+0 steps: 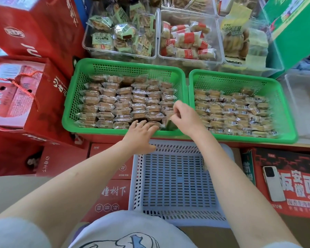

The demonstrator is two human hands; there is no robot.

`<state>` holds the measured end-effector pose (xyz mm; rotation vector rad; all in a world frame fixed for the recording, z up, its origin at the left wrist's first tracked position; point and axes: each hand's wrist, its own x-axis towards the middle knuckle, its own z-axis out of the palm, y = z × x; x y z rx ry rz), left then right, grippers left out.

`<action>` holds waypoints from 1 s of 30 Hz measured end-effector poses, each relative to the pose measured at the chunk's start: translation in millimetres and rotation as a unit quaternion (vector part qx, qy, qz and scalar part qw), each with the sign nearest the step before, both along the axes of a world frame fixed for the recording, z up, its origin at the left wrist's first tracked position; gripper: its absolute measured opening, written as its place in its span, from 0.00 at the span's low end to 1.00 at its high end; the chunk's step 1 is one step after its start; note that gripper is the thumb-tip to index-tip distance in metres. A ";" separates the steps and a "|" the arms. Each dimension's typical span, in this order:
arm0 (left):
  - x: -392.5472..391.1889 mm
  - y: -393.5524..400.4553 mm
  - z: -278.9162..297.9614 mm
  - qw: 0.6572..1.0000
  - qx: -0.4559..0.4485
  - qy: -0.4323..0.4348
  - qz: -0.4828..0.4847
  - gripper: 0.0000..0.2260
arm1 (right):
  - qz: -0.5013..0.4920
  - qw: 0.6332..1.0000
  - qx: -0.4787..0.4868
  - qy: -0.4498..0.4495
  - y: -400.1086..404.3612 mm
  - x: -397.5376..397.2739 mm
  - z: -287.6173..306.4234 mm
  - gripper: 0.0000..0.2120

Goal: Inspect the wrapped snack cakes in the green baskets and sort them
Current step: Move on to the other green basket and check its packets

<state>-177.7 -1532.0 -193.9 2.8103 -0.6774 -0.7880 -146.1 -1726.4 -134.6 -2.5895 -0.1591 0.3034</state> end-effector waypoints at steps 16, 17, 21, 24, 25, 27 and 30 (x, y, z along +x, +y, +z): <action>-68.2 11.9 109.3 0.597 -0.586 0.331 0.437 0.18 | -0.411 0.774 0.472 0.092 38.3 -126.6 39.1 0.07; -70.6 14.4 110.0 0.592 -0.587 0.340 0.435 0.19 | -0.404 0.774 0.477 0.097 39.5 -128.2 40.8 0.08; -79.8 17.3 116.7 0.562 -0.606 0.349 0.440 0.18 | -0.351 0.814 0.459 0.059 37.6 -134.9 47.6 0.13; -82.5 16.4 120.1 0.574 -0.590 0.315 0.471 0.15 | -0.339 0.860 0.381 -0.031 36.4 -140.1 53.4 0.11; -83.3 15.6 120.8 0.584 -0.576 0.299 0.487 0.13 | -0.328 0.879 0.340 -0.067 36.9 -142.5 53.8 0.10; -85.9 13.9 122.9 0.593 -0.551 0.275 0.519 0.10 | -0.300 0.902 0.277 -0.137 40.2 -148.2 54.7 0.10; -90.7 12.0 128.1 0.601 -0.533 0.257 0.537 0.07 | -0.259 0.918 0.217 -0.211 47.2 -154.8 54.3 0.11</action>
